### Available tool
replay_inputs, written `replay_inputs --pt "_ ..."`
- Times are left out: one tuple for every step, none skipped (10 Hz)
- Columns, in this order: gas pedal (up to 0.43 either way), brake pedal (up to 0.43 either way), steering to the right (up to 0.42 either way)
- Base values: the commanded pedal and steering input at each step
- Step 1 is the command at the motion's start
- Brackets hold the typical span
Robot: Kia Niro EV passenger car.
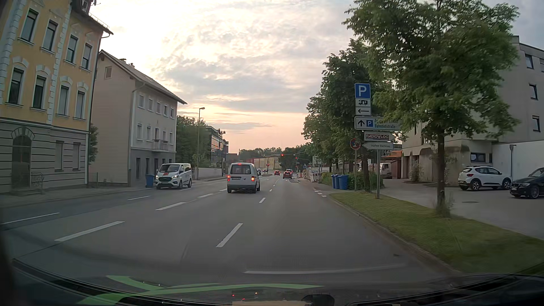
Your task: Follow the waypoints while adhering to traffic rules and regulations
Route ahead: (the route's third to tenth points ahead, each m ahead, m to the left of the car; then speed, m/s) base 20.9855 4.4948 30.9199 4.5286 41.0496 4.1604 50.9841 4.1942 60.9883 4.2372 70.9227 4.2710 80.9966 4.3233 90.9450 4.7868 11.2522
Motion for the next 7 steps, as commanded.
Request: replay_inputs --pt "0.000 0.000 -0.005" --pt "0.000 0.000 -0.005" --pt "0.000 0.000 -0.005" --pt "0.000 0.000 -0.005" --pt "0.000 0.000 -0.004" --pt "0.000 0.000 -0.005" --pt "0.000 0.000 -0.004"
